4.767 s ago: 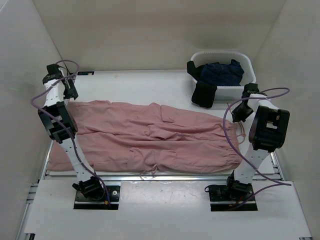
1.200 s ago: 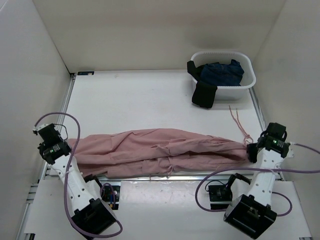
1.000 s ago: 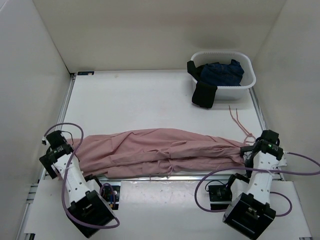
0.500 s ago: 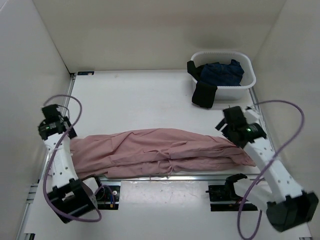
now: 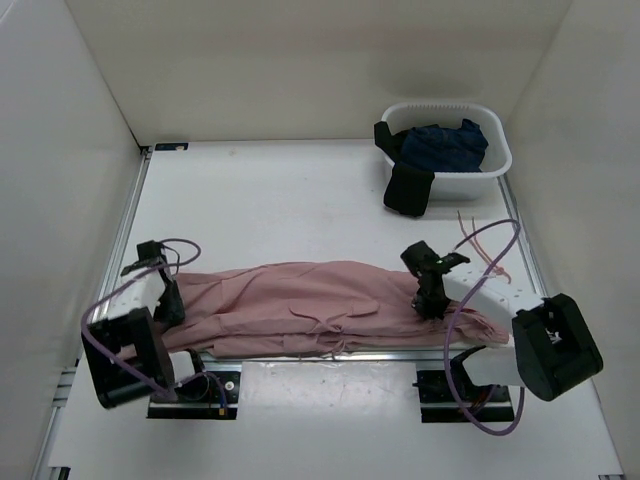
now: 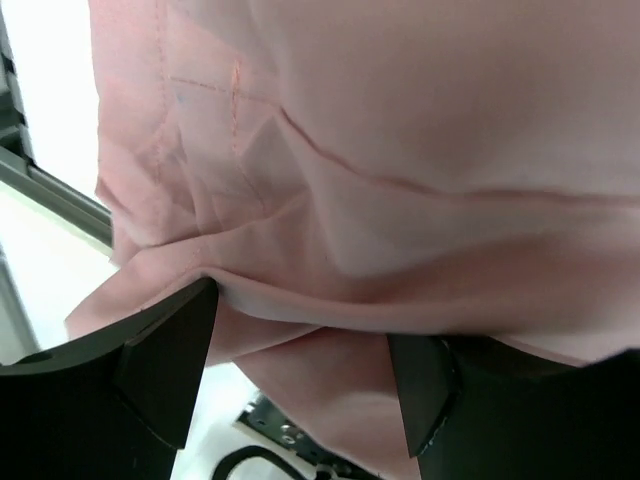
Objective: Fold and stack the trousers
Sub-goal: Fold the trousers
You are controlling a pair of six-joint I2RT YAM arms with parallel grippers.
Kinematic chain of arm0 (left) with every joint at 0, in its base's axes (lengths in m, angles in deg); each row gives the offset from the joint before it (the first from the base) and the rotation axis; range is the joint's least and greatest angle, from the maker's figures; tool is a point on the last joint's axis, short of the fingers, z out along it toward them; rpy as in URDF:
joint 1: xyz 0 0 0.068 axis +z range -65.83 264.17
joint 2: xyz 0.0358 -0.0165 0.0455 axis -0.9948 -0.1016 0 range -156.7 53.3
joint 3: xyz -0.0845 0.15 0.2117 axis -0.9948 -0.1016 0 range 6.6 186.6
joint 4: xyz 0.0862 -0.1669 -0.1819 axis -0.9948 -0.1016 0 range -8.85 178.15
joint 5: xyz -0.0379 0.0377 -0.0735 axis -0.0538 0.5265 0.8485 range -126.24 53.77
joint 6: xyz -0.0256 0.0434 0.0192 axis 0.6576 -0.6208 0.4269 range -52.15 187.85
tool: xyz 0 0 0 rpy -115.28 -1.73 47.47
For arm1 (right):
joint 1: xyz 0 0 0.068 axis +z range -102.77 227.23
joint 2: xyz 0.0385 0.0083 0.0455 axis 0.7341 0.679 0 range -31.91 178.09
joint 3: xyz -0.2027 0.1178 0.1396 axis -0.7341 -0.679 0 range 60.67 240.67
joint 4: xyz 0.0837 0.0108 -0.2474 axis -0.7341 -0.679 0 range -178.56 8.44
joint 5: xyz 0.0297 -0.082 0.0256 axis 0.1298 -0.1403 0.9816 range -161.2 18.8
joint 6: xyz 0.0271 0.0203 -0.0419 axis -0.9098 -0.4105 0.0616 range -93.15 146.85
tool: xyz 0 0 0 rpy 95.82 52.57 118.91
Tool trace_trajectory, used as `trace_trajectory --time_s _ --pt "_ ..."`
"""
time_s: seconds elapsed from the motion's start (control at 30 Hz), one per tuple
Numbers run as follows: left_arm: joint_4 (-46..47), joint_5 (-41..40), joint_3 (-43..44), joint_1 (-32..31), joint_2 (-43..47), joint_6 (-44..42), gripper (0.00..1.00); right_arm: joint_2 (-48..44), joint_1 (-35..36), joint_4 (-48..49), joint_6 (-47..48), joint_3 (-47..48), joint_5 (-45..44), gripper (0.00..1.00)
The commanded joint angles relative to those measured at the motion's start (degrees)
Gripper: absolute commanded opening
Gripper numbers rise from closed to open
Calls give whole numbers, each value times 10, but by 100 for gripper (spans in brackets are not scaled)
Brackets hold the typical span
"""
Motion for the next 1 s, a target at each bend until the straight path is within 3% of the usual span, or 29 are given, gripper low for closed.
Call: trace_trajectory --time_s 0.0,0.13,0.2,0.3,0.43,0.53,0.73,0.97 --pt "133 1 14 -5 -94 9 79 41 -62 80 2 -56 75 0" --pt "144 35 136 -11 -185 9 77 129 -121 90 46 33 23 0" --pt "144 52 201 -11 -223 9 77 188 -150 71 78 134 -14 0" --pt "138 58 254 -16 -244 9 77 250 -177 44 103 266 -32 0" --pt "88 98 315 -16 -244 9 81 287 -188 10 114 357 -9 0" --pt "36 149 330 -3 -211 9 83 271 -175 1 114 345 38 0" --pt "22 183 390 30 -161 9 83 142 -170 1 114 240 72 2" --pt "22 190 497 35 -335 9 79 110 -193 -24 140 227 56 3"
